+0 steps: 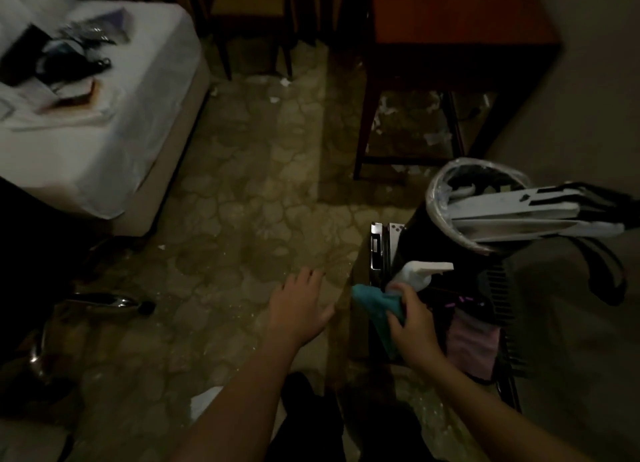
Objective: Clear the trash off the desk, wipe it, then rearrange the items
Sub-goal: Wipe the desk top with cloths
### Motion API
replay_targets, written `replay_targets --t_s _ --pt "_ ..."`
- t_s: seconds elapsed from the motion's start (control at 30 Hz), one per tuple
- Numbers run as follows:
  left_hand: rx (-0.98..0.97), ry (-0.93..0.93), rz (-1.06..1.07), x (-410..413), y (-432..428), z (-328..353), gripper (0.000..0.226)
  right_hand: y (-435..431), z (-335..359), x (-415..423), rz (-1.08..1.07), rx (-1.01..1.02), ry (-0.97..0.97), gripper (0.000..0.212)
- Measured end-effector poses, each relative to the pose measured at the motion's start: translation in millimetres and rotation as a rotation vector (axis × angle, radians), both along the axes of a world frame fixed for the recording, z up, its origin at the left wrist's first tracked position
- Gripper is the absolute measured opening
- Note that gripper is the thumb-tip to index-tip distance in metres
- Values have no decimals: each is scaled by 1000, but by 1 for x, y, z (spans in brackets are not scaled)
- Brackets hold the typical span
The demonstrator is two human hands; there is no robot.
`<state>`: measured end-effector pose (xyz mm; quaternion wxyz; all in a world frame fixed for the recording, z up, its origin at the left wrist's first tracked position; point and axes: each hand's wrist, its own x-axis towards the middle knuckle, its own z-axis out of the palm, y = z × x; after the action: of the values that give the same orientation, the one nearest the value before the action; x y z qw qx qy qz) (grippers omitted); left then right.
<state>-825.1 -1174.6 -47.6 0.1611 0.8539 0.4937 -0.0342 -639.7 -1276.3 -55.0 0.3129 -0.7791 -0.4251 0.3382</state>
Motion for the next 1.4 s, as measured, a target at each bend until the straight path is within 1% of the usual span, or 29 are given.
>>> replay_targets --t_s 0.1,0.3,0.4,0.6,0.83,1.0,1.17,1.27,1.4 --pt "-9 21 -34 -22 26 7 59 17 7 -18 -16 17 23 42" --pt "42 14 -1 -43 81 21 58 77 28 -33 -2 109 5 38" --pt "50 8 15 -41 107 27 58 110 35 -29 -3 167 -13 37" --pt "84 -13 -14 -18 186 41 57 190 45 -6 -16 196 -22 35" --pt "151 24 -37 36 325 66 57 324 57 40 -89 256 81 38" --pt "199 -21 -72 82 426 90 57 425 77 81 -101 288 59 37" --pt "199 -22 -112 117 535 86 55 529 83 116 -141 289 50 37" --pt "192 -44 -182 140 611 79 56 592 82 133 -210 281 65 39" --pt "160 -118 -283 171 708 81 56 661 91 151 -375 300 136 37"
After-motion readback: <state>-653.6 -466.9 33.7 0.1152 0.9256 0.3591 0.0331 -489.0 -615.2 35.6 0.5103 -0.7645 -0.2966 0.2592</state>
